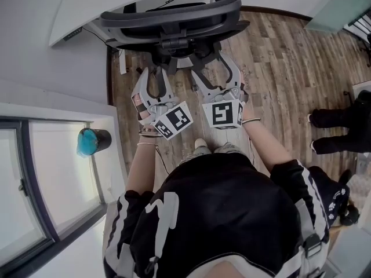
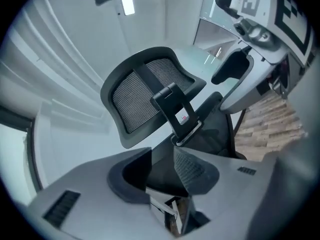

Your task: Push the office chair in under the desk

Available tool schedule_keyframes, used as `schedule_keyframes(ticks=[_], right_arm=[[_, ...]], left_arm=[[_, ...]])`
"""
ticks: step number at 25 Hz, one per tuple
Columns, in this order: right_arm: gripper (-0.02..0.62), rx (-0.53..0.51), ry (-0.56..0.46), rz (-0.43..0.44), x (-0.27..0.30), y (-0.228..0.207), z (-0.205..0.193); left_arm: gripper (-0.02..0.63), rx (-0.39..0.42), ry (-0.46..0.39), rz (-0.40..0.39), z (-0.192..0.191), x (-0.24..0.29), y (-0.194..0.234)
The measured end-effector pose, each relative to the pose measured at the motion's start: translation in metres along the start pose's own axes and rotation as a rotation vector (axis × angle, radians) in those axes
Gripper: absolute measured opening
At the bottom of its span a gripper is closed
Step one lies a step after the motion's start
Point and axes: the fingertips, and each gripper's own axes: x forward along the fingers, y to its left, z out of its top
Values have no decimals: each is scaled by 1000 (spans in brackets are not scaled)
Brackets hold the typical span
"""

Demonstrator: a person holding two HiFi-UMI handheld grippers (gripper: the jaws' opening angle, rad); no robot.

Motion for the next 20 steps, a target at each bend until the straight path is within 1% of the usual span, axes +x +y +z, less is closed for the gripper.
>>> schedule_keyframes(ticks=[2,3,7,8,9,10,12,13,16,20], right_arm=[[359,14,-7,1,-3,1,3],[335,22,-11,-3,-4,1,4],[114,103,-30,-43,-14,-7,10],[95,122,-31,-44,-16,-8,11],[95,138,-31,-41,-17,-9,13],[95,151,-32,-37,-18,-9,14],[84,181,-34,-30,-20,-9,16],[68,198,-36,-29,-21,-9,16],[9,248,-55,-27,-25,-10,21],[9,297,-72,-7,-31,-9,26]], left_arm=[[140,-31,-6,1,3,-2,1],[133,-46,-9,1,5,-3,2],[98,-133,-28,1,14,-9,6],[69,-155,-37,4,17,-12,8],[32,-176,-47,8,19,-14,11],[18,-195,-54,12,22,-15,12],[11,-229,-61,13,25,-18,15],[9,-243,-64,6,27,-19,15],[8,-280,-71,-48,33,-21,13],[8,-368,-69,-113,38,-25,6]])
